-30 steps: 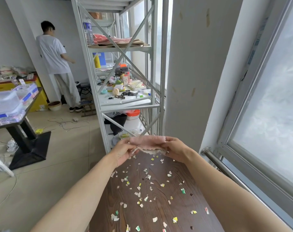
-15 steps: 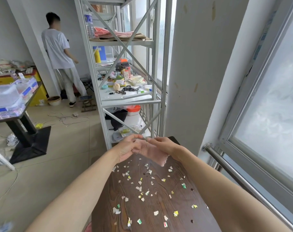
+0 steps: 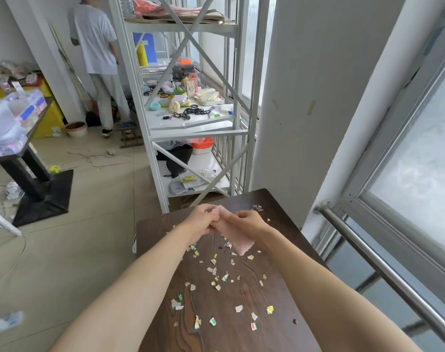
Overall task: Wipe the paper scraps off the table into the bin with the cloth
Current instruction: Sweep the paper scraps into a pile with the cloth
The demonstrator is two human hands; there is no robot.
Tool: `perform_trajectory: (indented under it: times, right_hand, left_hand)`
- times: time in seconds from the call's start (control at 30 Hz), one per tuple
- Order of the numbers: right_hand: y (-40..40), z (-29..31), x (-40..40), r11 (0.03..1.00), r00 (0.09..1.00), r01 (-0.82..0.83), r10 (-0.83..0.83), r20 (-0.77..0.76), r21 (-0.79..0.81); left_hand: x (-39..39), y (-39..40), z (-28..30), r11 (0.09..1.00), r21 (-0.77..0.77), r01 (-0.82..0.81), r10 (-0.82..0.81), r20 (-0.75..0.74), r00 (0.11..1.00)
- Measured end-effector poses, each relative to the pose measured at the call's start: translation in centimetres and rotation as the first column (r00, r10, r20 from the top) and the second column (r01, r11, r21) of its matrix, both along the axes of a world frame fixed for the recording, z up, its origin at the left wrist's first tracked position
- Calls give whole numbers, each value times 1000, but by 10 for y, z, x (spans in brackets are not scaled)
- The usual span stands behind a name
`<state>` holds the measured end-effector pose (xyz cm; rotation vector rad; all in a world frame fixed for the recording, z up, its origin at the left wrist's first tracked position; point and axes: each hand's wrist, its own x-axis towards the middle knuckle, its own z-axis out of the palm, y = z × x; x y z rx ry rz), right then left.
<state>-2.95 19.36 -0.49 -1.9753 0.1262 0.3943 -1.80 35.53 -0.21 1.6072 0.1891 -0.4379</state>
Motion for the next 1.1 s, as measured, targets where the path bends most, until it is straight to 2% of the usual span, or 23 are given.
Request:
perform_trajectory:
  times: [0.2, 0.37, 0.5, 0.57, 0.63, 0.77, 0.87, 1.0, 1.1]
  right_hand:
    - [-8, -50, 23, 992, 992, -100, 93, -87, -76]
    - [-25, -78, 55, 983, 980, -128, 104, -172, -135]
    - [-38, -99, 80, 984, 982, -115, 93, -162, -135]
    - [-46, -110, 92, 984, 992, -61, 41, -122, -168]
    - [-56, -119, 104, 978, 995, 16, -36, -92, -210]
    - [-77, -124, 126, 949, 985, 159, -171, -18, -272]
    - [-96, -129, 148, 886, 959, 284, -261, 113, -366]
    - [-117, -142, 182, 781, 931, 347, -220, 291, -518]
    - [-126, -152, 206, 673, 888, 420, -164, 430, -610]
  left_hand:
    - [28, -11, -63, 955, 288, -65, 45, 77, 996]
    - [49, -33, -96, 939, 327, -103, 83, 72, 994]
    - [72, -43, -115, 917, 375, -136, 113, 82, 990]
    - [82, -44, -122, 920, 356, -161, 155, 45, 987]
    - [93, -41, -130, 890, 424, -168, 156, 63, 986]
    - [106, -37, -143, 726, 686, -46, -107, 179, 978]
    - [120, -44, -152, 613, 790, 30, -289, 189, 938]
    - [144, -58, -169, 546, 833, 89, -386, 156, 909]
    - [162, -67, -183, 560, 826, 63, -369, 180, 912]
